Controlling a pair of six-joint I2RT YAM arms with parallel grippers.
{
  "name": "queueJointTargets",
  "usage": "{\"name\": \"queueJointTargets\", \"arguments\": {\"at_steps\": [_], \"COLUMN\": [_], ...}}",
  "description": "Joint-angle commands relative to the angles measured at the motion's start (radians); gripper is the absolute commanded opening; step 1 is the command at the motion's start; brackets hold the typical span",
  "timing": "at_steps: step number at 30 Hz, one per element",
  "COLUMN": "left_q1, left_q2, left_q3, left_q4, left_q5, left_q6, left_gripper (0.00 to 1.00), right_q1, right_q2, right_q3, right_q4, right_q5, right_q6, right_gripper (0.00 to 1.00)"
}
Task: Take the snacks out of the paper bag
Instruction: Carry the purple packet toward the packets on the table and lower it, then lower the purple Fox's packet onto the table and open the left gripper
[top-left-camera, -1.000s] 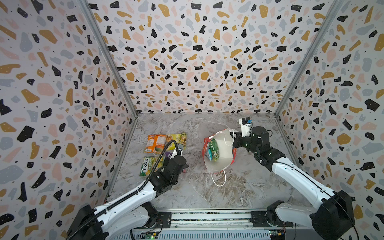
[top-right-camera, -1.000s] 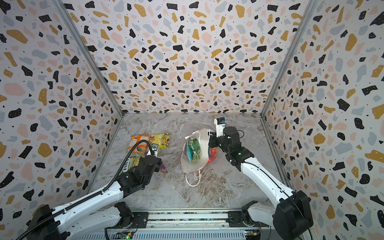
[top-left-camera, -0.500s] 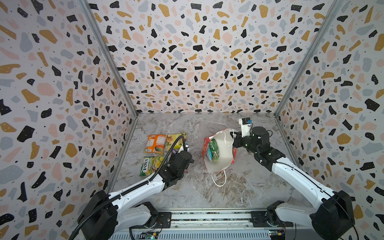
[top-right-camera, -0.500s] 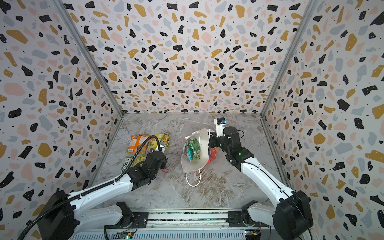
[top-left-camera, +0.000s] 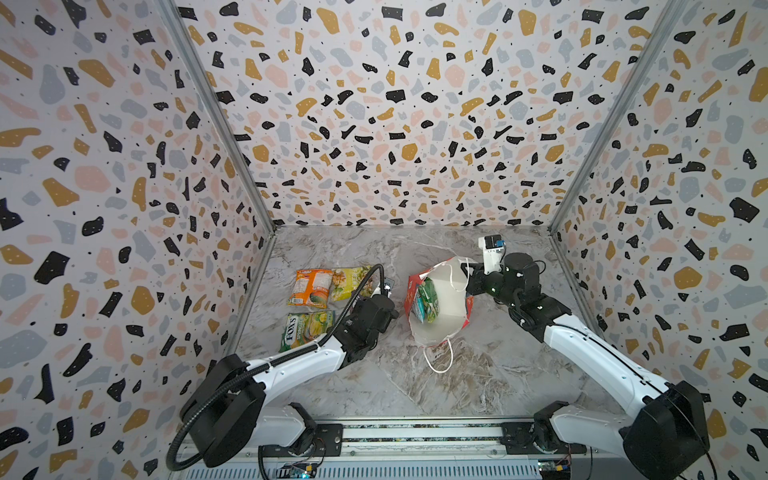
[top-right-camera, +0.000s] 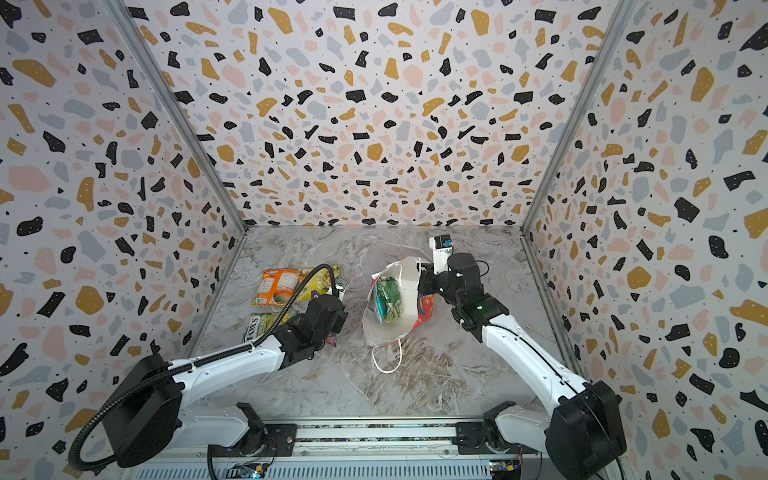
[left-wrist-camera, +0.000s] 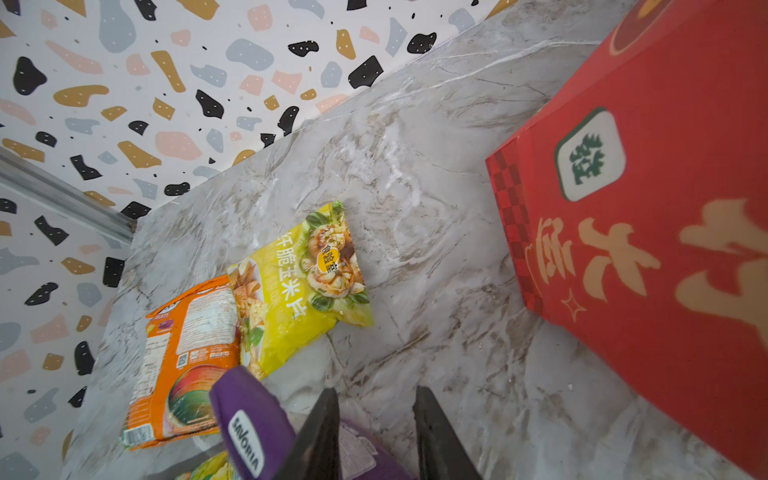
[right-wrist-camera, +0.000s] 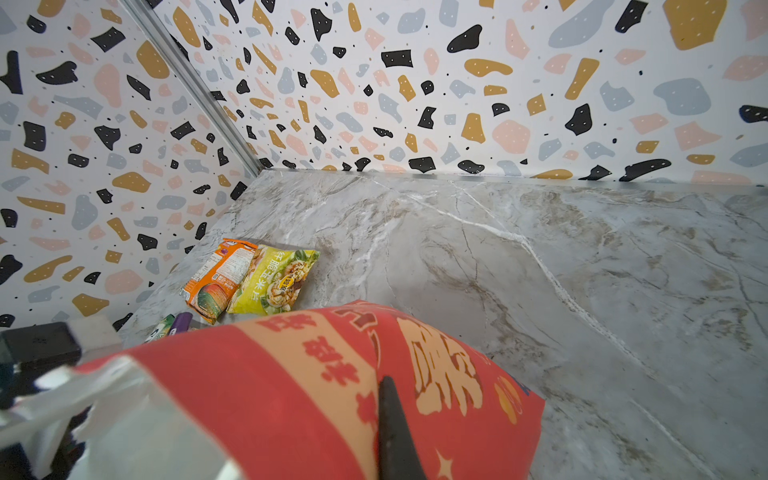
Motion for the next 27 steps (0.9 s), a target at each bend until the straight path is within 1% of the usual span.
{"name": "queueJointTargets", "arguments": {"at_steps": [1, 3, 7, 11, 15, 18, 20, 22, 24, 27], "left_q1": [0.003, 0.003, 0.003, 0.004, 0.004, 0.004, 0.003, 0.003, 0.004, 0.003], "left_q2": [0.029, 0.042, 0.043, 0.034, 0.020, -0.007, -0.023, -0.028, -0.025, -0.018], "left_q3": [0.026, 0.028, 0.025, 0.003, -0.015, -0.025, -0.028, -0.033, -0.025, -0.007], "left_q4": [0.048, 0.056, 0.059, 0.066, 0.051, 0.043, 0.038, 0.039, 0.029, 0.016], "left_q5": [0.057, 0.082, 0.075, 0.094, 0.072, 0.076, 0.078, 0.080, 0.087, 0.122], "left_q6": [-0.003, -0.009, -0.020, -0.030, -0.059, -0.070, -0.071, -0.067, -0.069, -0.071], "left_gripper": [0.33, 0.34, 0.33, 0.35, 0.36, 0.37, 0.41, 0.47, 0.51, 0.61], "right_q1": [-0.006, -0.008, -0.011, -0.011, -0.013, -0.014, -0.014, -0.015, -0.015, -0.014], "right_q2": [-0.027, -0.025, -0.034, -0.046, -0.034, -0.025, -0.022, -0.019, -0.018, -0.022], "right_q3": [0.011, 0.012, 0.012, -0.001, 0.006, 0.007, 0.010, 0.009, 0.007, 0.008], "right_q4": [0.069, 0.070, 0.064, 0.076, 0.070, 0.072, 0.071, 0.075, 0.076, 0.071], "right_q5": [-0.013, -0.016, -0.016, -0.016, -0.015, -0.020, -0.022, -0.026, -0.027, -0.028], "right_q6": [0.016, 0.018, 0.018, 0.021, 0.020, 0.020, 0.020, 0.021, 0.022, 0.022], "right_gripper": [0.00, 0.00, 0.00, 0.00, 0.00, 0.00, 0.00, 0.00, 0.00, 0.00]}}
